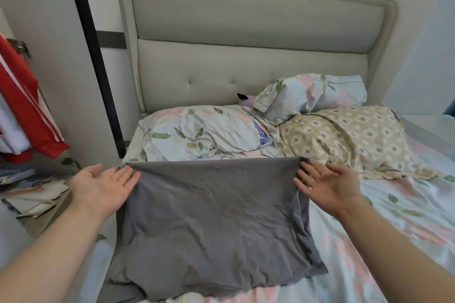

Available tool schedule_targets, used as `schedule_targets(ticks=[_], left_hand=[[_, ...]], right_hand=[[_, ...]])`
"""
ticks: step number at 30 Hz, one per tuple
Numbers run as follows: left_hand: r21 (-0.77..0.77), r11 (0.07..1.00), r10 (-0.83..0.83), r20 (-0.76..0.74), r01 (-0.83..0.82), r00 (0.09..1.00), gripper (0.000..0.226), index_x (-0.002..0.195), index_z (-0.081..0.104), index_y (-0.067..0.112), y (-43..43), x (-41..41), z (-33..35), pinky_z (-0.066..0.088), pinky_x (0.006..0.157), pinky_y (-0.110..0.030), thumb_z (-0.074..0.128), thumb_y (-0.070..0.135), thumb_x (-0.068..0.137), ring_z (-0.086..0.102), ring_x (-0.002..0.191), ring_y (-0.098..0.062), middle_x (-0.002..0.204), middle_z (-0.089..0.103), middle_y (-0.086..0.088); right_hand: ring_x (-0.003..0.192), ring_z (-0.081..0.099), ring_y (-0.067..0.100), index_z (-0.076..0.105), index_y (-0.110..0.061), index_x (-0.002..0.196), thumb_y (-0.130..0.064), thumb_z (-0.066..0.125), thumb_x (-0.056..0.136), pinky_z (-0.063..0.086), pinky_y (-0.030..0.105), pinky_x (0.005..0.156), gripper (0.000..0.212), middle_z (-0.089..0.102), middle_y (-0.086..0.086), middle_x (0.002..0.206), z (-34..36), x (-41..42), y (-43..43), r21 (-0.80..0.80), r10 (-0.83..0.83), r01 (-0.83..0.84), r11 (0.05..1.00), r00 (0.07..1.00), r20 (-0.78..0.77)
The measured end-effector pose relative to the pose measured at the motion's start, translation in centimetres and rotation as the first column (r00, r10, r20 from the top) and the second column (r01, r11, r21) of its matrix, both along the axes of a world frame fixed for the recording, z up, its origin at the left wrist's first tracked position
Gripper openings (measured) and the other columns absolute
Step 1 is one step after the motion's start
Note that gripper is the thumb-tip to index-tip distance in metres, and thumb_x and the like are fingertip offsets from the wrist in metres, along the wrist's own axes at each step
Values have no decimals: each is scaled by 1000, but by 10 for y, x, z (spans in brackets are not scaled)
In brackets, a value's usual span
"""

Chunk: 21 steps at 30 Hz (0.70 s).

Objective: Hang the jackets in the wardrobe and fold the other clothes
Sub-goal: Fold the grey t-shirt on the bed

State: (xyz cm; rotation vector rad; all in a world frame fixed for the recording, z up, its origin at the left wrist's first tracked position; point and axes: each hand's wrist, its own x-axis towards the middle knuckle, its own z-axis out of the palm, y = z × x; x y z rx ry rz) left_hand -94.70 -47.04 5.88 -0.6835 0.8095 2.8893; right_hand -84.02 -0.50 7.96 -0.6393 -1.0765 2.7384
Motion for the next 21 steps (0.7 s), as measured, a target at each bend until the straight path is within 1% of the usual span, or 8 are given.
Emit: schedule_targets(ticks=[3, 12, 15, 17, 18, 19, 20, 21], left_hand=[[-67, 997, -45, 35, 47, 998, 69, 155, 16, 2, 2, -37, -22, 28, 116, -54, 36, 26, 94, 28, 147, -30, 158, 29, -17], [-301, 934, -159, 129, 192, 979, 67, 156, 17, 3, 16, -107, -85, 29, 116, -49, 35, 27, 96, 25, 149, -26, 160, 26, -16], [-419, 884, -188, 92, 210, 978, 63, 157, 18, 10, 28, -100, -99, 31, 115, -48, 39, 21, 98, 20, 150, -25, 163, 20, -13], [-645, 731, -231, 73, 223, 970, 59, 155, 25, 19, 43, -76, -108, 34, 114, -42, 44, 15, 100, 26, 147, -21, 161, 25, -5], [-777, 586, -281, 72, 231, 957, 58, 154, 30, 24, 51, -56, -113, 32, 115, -38, 48, 13, 100, 31, 145, -17, 159, 30, 0], [-887, 399, -356, 83, 232, 931, 58, 152, 35, 27, 57, -33, -121, 29, 116, -34, 53, 14, 99, 33, 143, -13, 157, 32, 6], [-959, 185, -442, 112, 213, 890, 59, 150, 37, 28, 61, -8, -133, 25, 116, -30, 58, 16, 97, 32, 143, -9, 155, 31, 12], [-987, -30, -531, 151, 159, 834, 60, 150, 38, 29, 64, 19, -145, 22, 115, -26, 61, 22, 95, 27, 144, -4, 156, 26, 17]], right_hand=[[146, 32, 29, 36, -8, 151, -24, 41, 87, 40, 52, 102, 66, 43, 9, 153, -19, -43, 7, 68, 24, -30, 997, 996, 88], [146, 31, 24, 35, -12, 151, -28, 37, 96, 38, 49, 107, 57, 40, 7, 155, -79, -129, 7, 193, 49, -104, 976, 962, 268], [136, 44, 24, 47, -14, 140, -23, 43, 98, 43, 45, 103, 43, 51, 7, 143, -98, -133, -2, 242, 22, -102, 965, 950, 311], [105, 59, 18, 49, -15, 138, -14, 49, 99, 51, 38, 90, 39, 61, 4, 116, -111, -122, -11, 371, -47, -77, 925, 949, 313], [92, 60, 13, 50, -15, 139, -8, 51, 97, 52, 30, 82, 43, 63, 2, 109, -117, -109, -17, 497, -69, -93, 863, 952, 298], [87, 60, 6, 53, -16, 139, -3, 52, 95, 50, 21, 78, 46, 65, 1, 112, -121, -91, -22, 670, -82, -137, 729, 955, 285], [90, 60, 1, 57, -18, 136, -2, 52, 93, 47, 13, 79, 47, 67, 0, 121, -129, -71, -25, 848, -70, -211, 486, 958, 278], [99, 60, 0, 60, -21, 135, -6, 54, 92, 44, 9, 85, 45, 64, 0, 130, -141, -48, -23, 945, -36, -294, 145, 953, 302]])
